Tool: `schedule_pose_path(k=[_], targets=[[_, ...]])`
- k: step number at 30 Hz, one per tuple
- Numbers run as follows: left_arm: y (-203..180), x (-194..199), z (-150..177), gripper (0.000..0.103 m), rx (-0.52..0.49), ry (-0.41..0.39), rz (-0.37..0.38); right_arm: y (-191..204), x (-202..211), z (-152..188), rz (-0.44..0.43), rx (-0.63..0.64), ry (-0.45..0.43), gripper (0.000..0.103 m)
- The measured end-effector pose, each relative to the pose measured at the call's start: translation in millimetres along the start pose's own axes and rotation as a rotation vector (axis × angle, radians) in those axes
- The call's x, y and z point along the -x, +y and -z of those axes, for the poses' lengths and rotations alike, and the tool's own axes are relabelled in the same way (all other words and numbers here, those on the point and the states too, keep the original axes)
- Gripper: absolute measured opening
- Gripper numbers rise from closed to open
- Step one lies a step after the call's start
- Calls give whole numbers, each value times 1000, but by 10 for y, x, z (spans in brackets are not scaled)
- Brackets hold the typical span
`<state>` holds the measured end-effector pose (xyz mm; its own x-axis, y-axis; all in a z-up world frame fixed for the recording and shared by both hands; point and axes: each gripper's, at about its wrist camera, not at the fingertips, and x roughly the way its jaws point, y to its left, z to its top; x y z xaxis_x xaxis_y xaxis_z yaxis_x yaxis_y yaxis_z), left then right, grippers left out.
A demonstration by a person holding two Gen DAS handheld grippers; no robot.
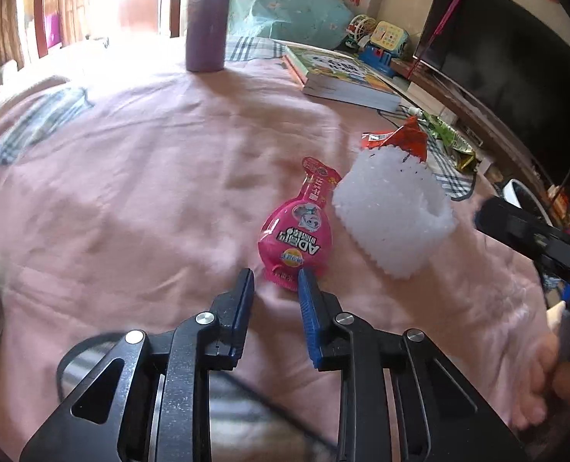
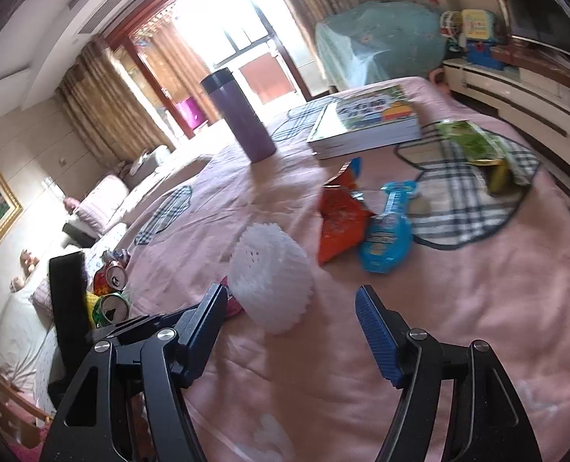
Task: Collect trash
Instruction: 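Grasp the pink drink bottle with the left tool while the right tool grasps the white foam net, then carry the pink bottle and foam net over the bin and open both tools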
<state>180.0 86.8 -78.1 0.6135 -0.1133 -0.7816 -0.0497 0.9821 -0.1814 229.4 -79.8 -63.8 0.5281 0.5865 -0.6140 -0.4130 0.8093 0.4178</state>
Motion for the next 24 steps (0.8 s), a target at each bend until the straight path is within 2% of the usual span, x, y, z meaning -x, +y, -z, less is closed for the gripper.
schedule_pose_path(k=[2, 4, 6, 7, 8, 10, 13, 16, 17, 19, 24], targets=[[51, 36, 21, 28, 3, 4, 9, 47, -102, -14, -15, 14, 11, 70], [37, 51, 22, 44, -16, 1, 5, 80, -241, -32, -17, 30, 30, 70], [-6, 75, 6, 50, -39, -15, -2, 92, -378, -38, -11, 43, 55, 64], [-40, 82, -12, 52, -53, -21, 1, 86, -426, -39, -16, 45, 67, 41], [-85, 75, -37, 54, -72, -23, 3, 77, -457, -41, -29, 43, 76, 23], [-161, 42, -88, 65, -108, -31, -13, 60, -433, -45, -27, 36, 72, 21], [-288, -112, -188, 66, -178, -37, -63, 17, -254, -27, -32, 24, 38, 20], [-307, -342, -248, 65, -197, 13, -116, -58, -60, 0, -28, -2, 5, 20], [-296, -383, -249, 65, -192, 23, -116, -92, -3, 13, -25, -12, -4, 20], [-287, -356, -252, 46, -184, 8, -94, -194, 131, 50, -16, -40, -16, 20], [-343, -250, -177, 45, -159, 2, -38, -407, 433, 155, 21, -92, -53, 20]])
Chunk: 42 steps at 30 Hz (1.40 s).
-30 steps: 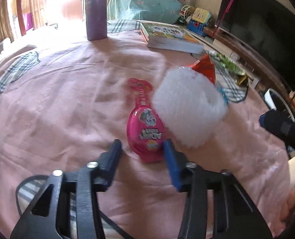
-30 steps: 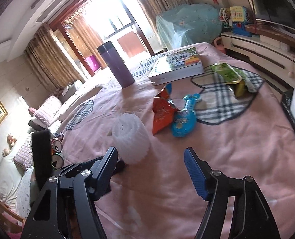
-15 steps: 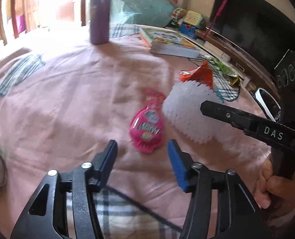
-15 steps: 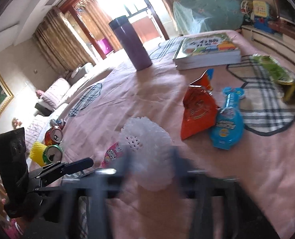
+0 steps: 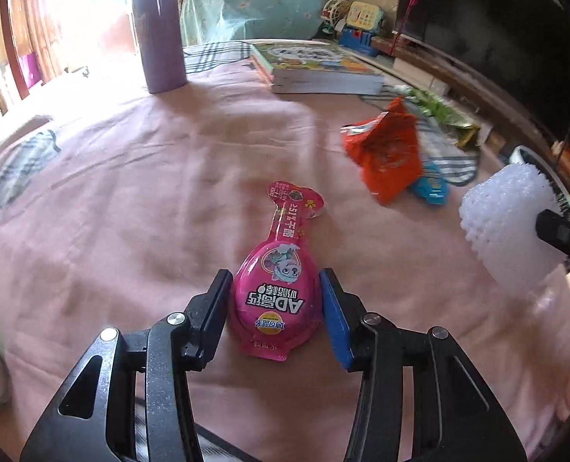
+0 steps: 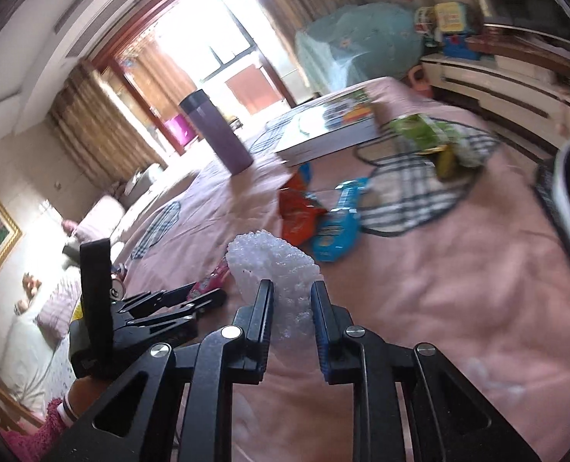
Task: Collect trash
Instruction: 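Carry the pink bottle and foam net over the bin and open both tools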
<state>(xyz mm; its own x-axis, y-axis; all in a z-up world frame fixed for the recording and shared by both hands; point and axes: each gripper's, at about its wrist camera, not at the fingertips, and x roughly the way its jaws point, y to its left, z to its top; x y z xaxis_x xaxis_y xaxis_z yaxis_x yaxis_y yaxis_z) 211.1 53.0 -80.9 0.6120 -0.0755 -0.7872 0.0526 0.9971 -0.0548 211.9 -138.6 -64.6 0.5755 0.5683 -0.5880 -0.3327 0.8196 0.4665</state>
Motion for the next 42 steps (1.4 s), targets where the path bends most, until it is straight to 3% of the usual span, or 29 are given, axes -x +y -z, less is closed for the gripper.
schedule_pose_path(k=[8, 19, 29, 42], targets=[[-582, 380, 31, 45, -33, -79, 125, -305, 490, 41, 83, -29, -81, 20], [-1586, 508, -89, 45, -156, -100, 283, -848, 1185, 143, 192, -126, -180, 20], [-2270, 533, -210, 45, -249, -113, 335, -1321, 1758, 147, 272, -213, -289, 20], [-2834, 406, -499, 45, -322, -113, 372, -1624, 1918, -17, 317, -229, -337, 20]])
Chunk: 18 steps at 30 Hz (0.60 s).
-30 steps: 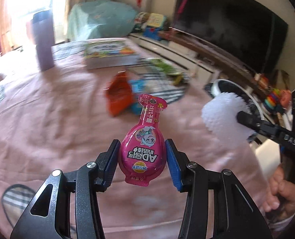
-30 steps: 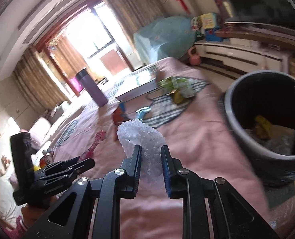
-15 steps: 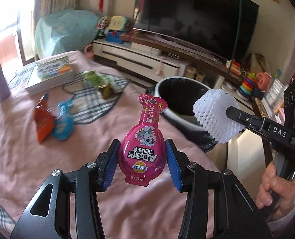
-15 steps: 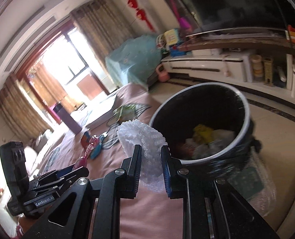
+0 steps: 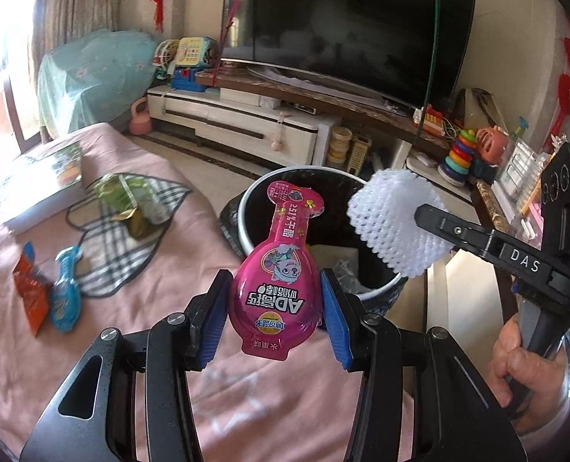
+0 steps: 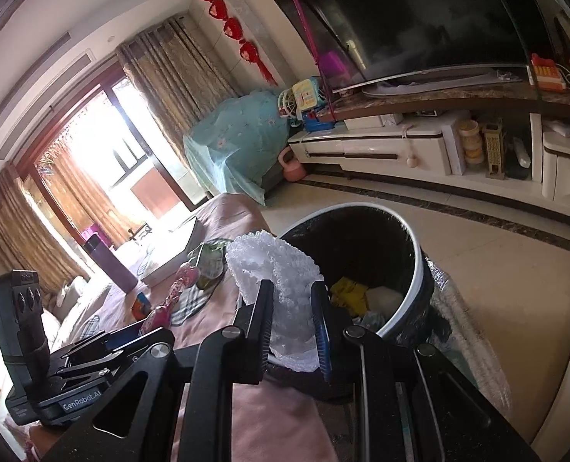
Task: Collect trash
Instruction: 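Carry the pink bottle and foam net over the bin and open both tools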
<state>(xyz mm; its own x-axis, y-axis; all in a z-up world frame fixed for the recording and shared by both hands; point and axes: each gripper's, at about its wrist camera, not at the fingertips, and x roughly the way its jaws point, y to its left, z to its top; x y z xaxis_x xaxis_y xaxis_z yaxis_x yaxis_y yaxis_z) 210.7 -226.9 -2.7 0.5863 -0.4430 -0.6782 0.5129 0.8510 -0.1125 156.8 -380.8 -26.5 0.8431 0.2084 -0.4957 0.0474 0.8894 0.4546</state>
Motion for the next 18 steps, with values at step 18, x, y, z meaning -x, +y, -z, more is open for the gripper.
schedule_pose_path(k=[18], targets=[[-227, -551, -254, 45, -20, 66, 12, -263, -341, -234, 62, -9, 49, 20]])
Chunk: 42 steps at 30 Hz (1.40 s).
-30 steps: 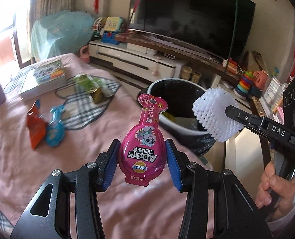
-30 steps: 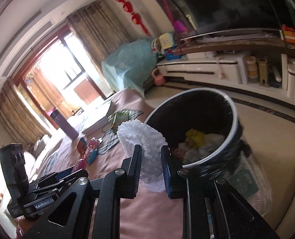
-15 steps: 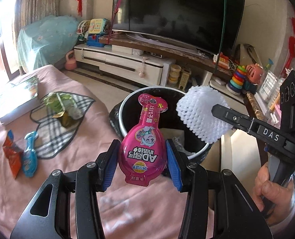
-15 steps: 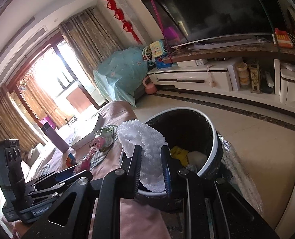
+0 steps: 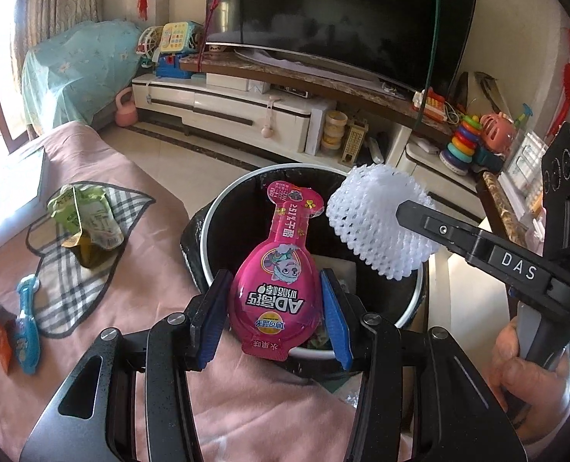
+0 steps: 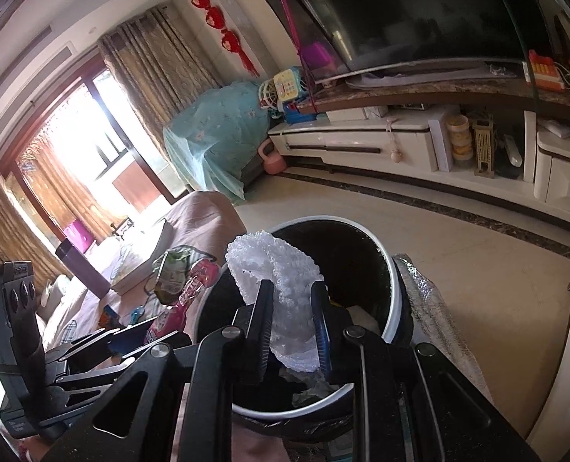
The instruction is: Collect trash
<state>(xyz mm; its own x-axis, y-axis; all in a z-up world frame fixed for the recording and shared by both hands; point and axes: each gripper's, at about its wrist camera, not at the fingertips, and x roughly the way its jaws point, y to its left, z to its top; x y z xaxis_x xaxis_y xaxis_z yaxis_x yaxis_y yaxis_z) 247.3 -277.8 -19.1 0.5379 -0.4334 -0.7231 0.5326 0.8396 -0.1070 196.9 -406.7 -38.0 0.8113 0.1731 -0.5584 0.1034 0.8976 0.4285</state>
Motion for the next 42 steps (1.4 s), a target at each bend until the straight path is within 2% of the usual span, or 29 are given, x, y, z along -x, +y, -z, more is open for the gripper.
schedule_pose_path(k=[9, 14, 15, 17, 18, 20, 23, 27, 34, 42], targets=[[11, -148, -14, 46, 2, 26, -1, -33, -125, -25, 12, 10, 34, 20], [25, -214, -45, 47, 23, 56, -1, -50, -170, -41, 20, 8, 51, 26], [41, -223, -51, 49, 31, 63, 2, -55, -182, -55, 21, 8, 51, 29], [46, -206, -50, 56, 36, 58, 3, -72, -200, -82, 23, 7, 51, 45], [48, -192, -48, 62, 36, 53, -2, -77, -190, -96, 23, 5, 45, 49], [58, -132, -33, 65, 36, 36, -4, -82, -164, -110, 16, -1, 33, 63], [93, -37, 4, 70, 41, 21, -10, -73, -117, -113, 14, -5, 17, 73], [185, 135, 139, 76, 52, 1, -33, -35, -64, -86, 9, -9, 5, 76], [513, 405, 456, 78, 124, -5, -77, 251, 65, 66, -40, 4, -26, 95], [1029, 717, 886, 79, 245, -8, -135, 831, 124, 385, -80, 102, -26, 101]])
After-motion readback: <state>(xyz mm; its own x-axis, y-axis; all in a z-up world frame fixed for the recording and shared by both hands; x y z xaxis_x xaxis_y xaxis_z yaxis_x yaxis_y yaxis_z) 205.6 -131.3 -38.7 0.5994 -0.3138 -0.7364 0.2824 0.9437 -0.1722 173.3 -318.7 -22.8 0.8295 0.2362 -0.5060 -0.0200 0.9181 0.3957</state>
